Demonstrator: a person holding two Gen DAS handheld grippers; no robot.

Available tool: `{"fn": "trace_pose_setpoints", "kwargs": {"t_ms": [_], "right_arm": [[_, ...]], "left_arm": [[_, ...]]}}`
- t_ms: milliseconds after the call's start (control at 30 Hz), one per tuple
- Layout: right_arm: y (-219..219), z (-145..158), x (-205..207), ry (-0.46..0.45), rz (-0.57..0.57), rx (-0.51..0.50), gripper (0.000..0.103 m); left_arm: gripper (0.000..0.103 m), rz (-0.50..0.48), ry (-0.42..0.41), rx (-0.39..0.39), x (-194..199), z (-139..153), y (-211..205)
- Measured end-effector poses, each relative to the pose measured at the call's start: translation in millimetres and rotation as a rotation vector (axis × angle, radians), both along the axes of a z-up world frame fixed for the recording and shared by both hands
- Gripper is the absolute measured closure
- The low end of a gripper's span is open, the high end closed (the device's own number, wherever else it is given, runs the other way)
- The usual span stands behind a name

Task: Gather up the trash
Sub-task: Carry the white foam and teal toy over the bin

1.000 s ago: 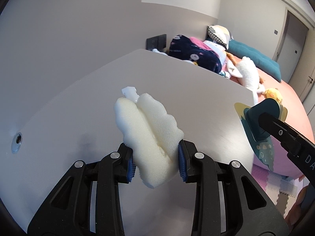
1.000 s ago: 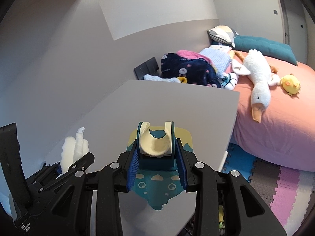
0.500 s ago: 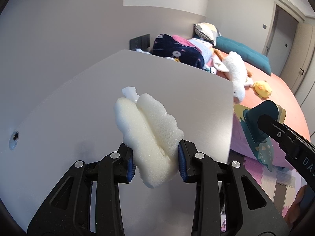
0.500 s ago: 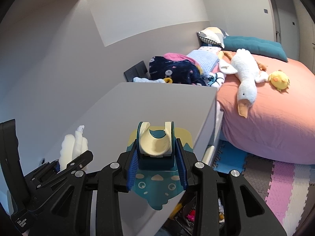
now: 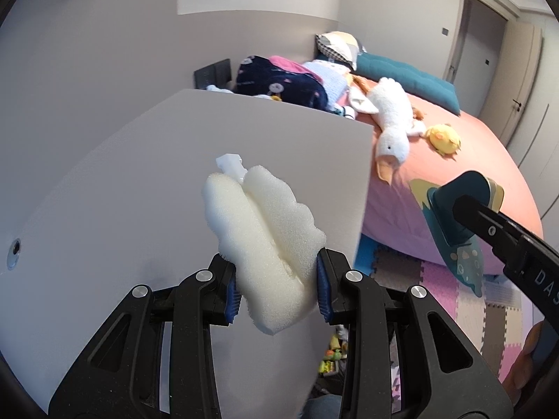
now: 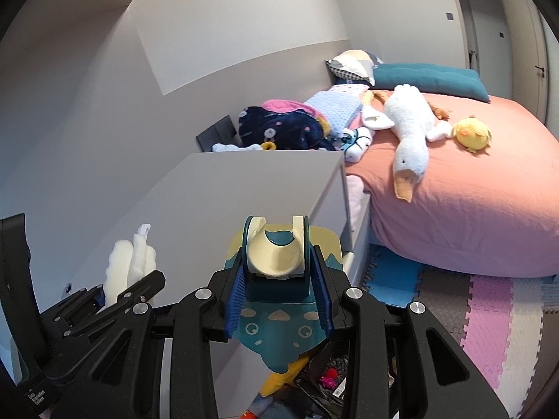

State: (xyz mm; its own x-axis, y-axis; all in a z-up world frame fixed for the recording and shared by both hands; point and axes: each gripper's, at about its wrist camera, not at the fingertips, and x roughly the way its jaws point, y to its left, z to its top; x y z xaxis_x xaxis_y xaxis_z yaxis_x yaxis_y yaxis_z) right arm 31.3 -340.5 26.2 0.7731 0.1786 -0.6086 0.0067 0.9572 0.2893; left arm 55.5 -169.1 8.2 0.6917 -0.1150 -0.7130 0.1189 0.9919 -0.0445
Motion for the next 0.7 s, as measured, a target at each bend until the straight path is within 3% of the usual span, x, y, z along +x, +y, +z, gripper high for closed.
{"fn": "trace_pose_setpoints", "kwargs": {"t_ms": [700], "right_arm": [[-80.1, -12.2, -28.5, 0.017, -0.169, 0.002, 0.067]], "left_arm": [[0.070, -0.245, 0.057, 0.001, -17.4, -11.7, -87.0]]}}
